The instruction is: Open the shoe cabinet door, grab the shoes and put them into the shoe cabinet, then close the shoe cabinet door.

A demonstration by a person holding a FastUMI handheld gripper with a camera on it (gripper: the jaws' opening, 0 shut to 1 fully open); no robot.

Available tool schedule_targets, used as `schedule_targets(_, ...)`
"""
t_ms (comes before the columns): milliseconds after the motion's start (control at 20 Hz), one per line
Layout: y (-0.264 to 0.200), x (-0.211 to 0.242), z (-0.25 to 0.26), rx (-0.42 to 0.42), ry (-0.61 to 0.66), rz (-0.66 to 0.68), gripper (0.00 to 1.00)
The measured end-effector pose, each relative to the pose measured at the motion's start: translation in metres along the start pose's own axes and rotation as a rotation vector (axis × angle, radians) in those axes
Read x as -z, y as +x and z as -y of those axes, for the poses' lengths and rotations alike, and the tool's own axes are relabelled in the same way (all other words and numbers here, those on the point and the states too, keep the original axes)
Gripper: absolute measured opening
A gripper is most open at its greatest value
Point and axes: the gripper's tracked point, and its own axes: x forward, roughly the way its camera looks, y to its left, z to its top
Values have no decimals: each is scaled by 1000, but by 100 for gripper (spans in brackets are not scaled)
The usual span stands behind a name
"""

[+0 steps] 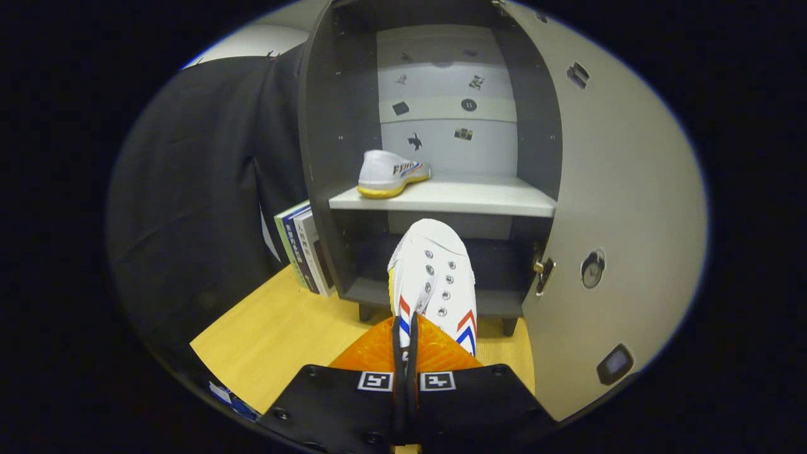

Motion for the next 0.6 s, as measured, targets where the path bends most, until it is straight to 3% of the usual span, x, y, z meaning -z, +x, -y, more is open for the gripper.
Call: schedule_targets(600, 56, -126, 32, 99, 30, 178, 1)
